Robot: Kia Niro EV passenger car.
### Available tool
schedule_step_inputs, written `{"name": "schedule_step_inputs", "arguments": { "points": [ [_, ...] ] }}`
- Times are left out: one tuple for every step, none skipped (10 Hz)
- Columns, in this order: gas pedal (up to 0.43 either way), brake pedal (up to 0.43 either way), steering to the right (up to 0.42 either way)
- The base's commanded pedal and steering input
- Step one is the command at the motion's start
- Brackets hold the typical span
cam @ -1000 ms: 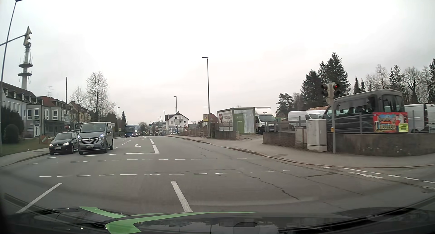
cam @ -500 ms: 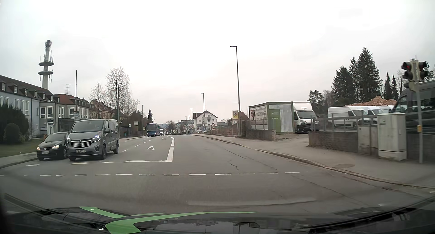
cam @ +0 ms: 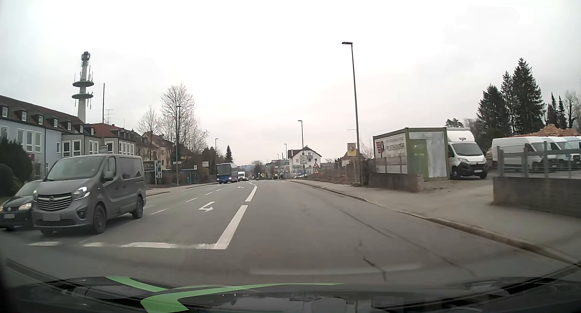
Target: Follow the waypoints while adhering to traffic rules and regulations
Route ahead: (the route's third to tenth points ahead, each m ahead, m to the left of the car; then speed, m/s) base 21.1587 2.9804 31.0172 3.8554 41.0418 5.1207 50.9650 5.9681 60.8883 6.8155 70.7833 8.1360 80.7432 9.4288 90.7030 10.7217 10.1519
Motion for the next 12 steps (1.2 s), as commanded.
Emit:
{"name": "schedule_step_inputs", "arguments": {
  "points": [
    [0.299, 0.000, -0.052],
    [0.299, 0.000, -0.045],
    [0.299, 0.000, -0.039],
    [0.299, 0.000, -0.033],
    [0.299, 0.000, -0.029],
    [0.299, 0.000, -0.028],
    [0.299, 0.000, -0.024],
    [0.260, 0.000, -0.020],
    [0.240, 0.000, -0.019],
    [0.197, 0.000, -0.019],
    [0.197, 0.000, -0.018],
    [0.197, 0.000, -0.018]
  ]
}}
